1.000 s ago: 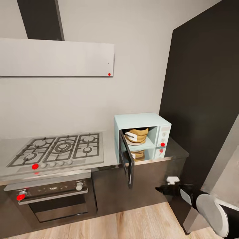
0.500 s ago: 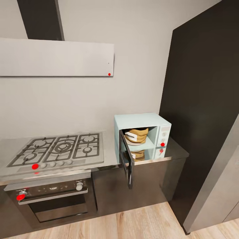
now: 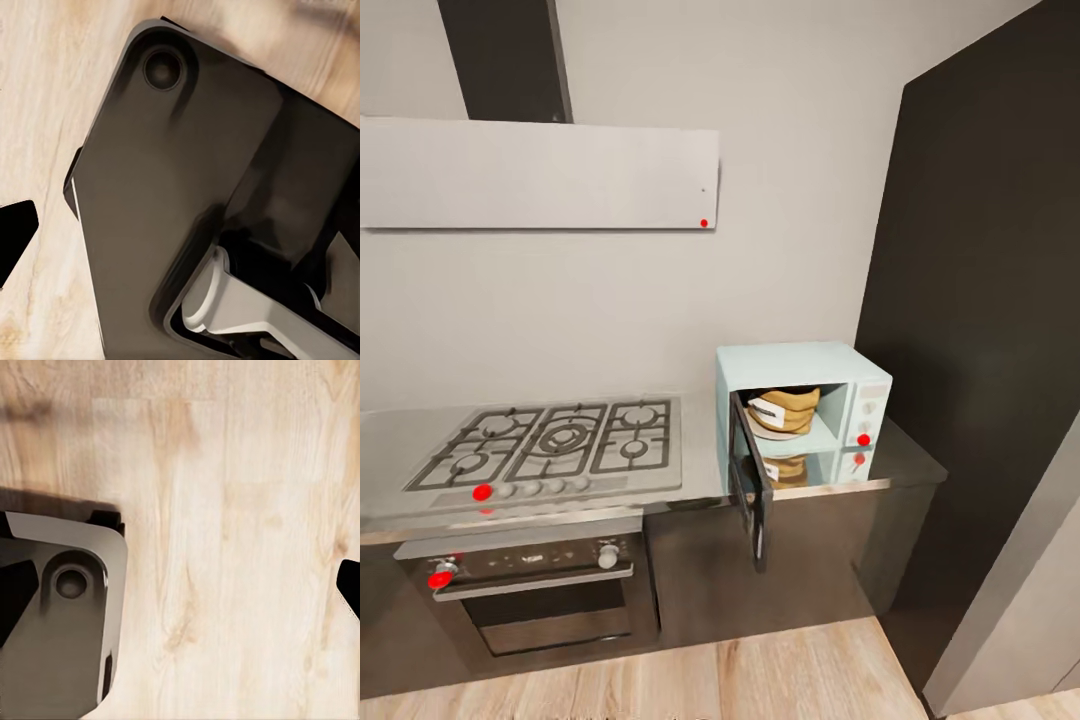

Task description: In the kitchen, take the popcorn bag from the countertop, put it into the microwave, and heat it until the popcorn is cooked so the cooked popcorn ends up inside the bag.

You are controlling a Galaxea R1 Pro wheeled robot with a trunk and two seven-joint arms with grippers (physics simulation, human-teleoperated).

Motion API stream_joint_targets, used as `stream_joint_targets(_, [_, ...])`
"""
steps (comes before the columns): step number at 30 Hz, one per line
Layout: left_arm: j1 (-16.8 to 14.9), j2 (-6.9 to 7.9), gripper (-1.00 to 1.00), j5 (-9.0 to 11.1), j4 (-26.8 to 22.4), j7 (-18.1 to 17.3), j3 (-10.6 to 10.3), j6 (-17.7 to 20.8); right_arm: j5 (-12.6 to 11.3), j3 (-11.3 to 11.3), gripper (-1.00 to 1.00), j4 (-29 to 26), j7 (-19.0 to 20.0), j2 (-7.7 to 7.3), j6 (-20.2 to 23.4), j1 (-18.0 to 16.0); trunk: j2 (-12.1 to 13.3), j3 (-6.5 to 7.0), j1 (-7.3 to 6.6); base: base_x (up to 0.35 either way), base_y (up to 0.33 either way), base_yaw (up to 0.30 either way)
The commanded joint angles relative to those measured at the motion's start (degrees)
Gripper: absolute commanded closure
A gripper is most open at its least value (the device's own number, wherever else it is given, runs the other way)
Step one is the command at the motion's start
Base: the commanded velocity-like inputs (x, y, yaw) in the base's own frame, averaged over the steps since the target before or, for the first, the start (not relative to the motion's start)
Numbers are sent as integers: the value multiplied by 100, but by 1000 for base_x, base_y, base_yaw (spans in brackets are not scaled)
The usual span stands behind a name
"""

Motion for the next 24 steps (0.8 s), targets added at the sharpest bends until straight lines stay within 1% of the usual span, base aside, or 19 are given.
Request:
stream_joint_targets(1, [2, -3, -100, -5, -8, -2, 45, -7, 47, -49, -100, 12, 13, -6, -6, -8, -10, -14, 3, 0, 0, 279])
stream_joint_targets(10, [2, -3, -100, -7, -8, -2, 37, -7, 47, -49, -100, 12, 32, 1, -14, -8, -10, -65, 3, 0, 0, 248])
stream_joint_targets(13, [2, -3, -100, -20, -8, -2, 32, -7, 44, -49, -100, 12, -8, 10, -11, -8, -10, -71, 3, 0, 0, 77])
stream_joint_targets(21, [2, 3, -100, -13, -27, -2, 21, -6, 47, -49, -100, 12, -81, 18, 3, -8, -10, -72, 3, 0, 0, 5])
stream_joint_targets(22, [2, 12, -100, -13, -64, -3, 18, 4, 47, -49, -100, 12, -83, 18, -1, 6, -10, -72, 3, 0, 0, 0])
stream_joint_targets(23, [2, 34, -100, -13, -245, -4, 16, 24, 47, -49, -100, 12, -86, 17, -4, 30, -10, -72, 3, 0, 0, 0])
stream_joint_targets(24, [2, 39, -100, -13, -793, -13, 19, 63, 43, -49, -100, 12, -89, 24, -14, 65, -10, -72, 3, 0, 0, 0])
